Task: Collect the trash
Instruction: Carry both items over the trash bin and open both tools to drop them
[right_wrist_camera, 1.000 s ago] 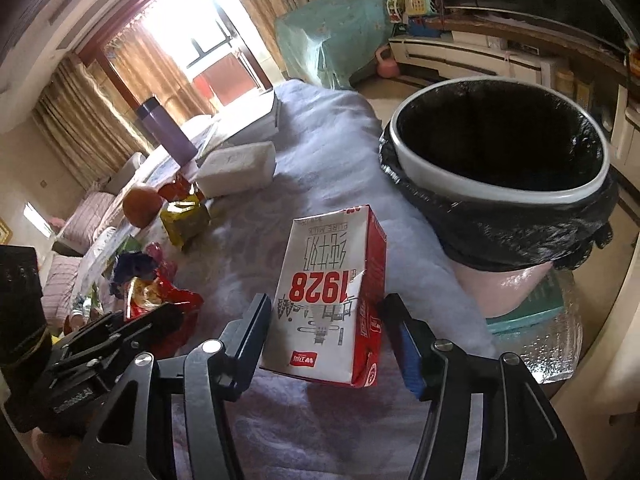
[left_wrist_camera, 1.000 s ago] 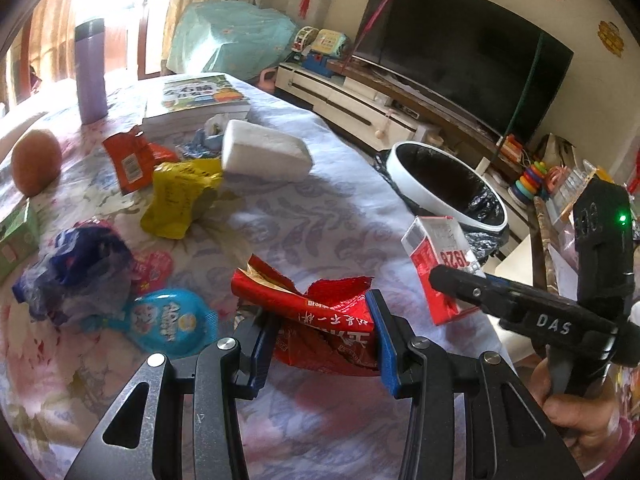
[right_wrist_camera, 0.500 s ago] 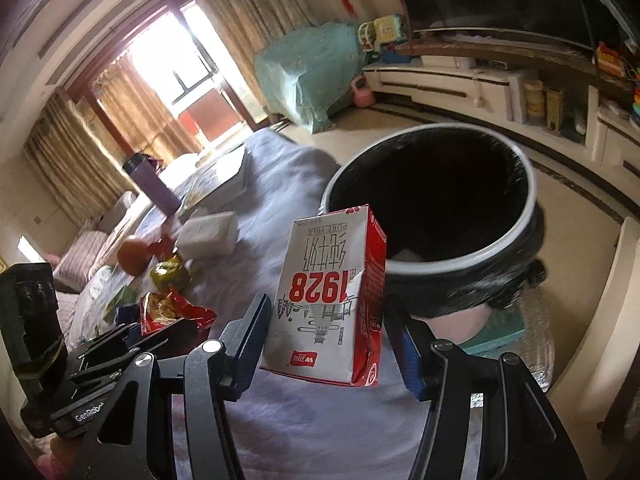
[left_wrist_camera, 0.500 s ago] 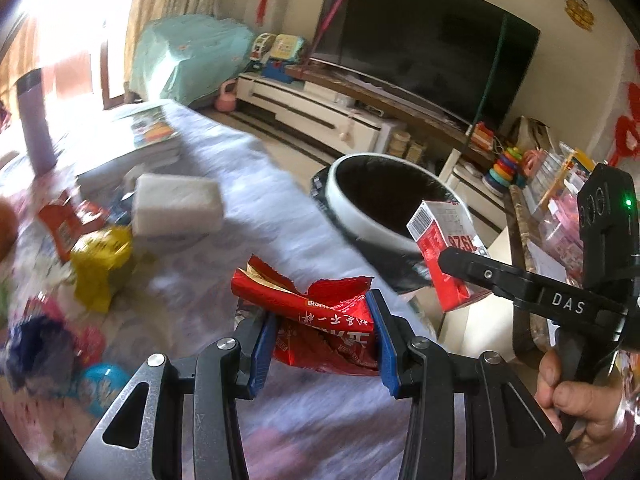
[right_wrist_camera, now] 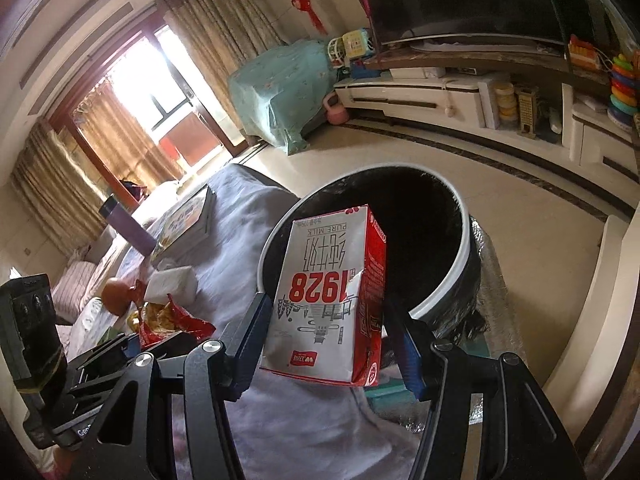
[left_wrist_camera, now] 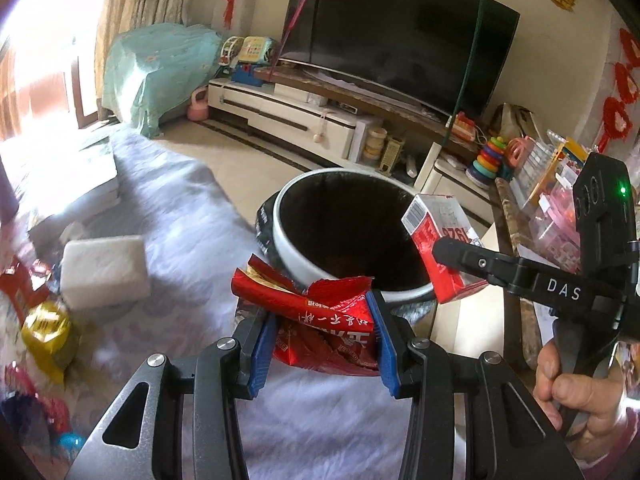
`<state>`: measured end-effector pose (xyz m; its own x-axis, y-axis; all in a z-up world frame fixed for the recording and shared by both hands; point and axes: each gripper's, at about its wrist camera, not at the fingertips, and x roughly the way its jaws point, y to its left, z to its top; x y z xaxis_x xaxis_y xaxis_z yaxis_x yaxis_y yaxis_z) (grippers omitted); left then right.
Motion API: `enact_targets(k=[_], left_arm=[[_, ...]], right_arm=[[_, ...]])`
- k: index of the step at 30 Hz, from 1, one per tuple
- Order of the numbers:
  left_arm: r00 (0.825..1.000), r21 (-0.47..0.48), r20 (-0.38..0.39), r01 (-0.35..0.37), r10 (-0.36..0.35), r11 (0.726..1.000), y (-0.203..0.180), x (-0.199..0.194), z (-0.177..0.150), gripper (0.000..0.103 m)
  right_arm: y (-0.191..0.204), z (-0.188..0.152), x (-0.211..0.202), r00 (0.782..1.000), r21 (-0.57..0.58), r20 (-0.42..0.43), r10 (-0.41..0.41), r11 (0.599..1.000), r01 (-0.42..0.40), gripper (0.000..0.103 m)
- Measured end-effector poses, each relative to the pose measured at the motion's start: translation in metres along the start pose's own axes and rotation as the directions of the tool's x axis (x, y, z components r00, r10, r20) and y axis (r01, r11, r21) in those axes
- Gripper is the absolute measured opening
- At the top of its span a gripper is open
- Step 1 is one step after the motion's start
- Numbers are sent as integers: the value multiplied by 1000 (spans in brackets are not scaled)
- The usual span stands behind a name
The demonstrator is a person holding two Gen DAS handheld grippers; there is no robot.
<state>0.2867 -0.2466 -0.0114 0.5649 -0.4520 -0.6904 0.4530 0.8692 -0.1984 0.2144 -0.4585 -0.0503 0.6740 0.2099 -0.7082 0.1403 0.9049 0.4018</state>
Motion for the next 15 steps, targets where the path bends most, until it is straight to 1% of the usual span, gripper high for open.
enact_targets(k=[8,15], left_arm=[[1000,15,-5,6,-6,1000,-9,24,21,42],[1000,22,-18,13,-13,1000,-15,47,36,42]], right_arm=[[-9,18,3,1000,-14,8,-11,1000,11,59],[-19,30,12,1000,-6,-6,-20,1000,20,59]])
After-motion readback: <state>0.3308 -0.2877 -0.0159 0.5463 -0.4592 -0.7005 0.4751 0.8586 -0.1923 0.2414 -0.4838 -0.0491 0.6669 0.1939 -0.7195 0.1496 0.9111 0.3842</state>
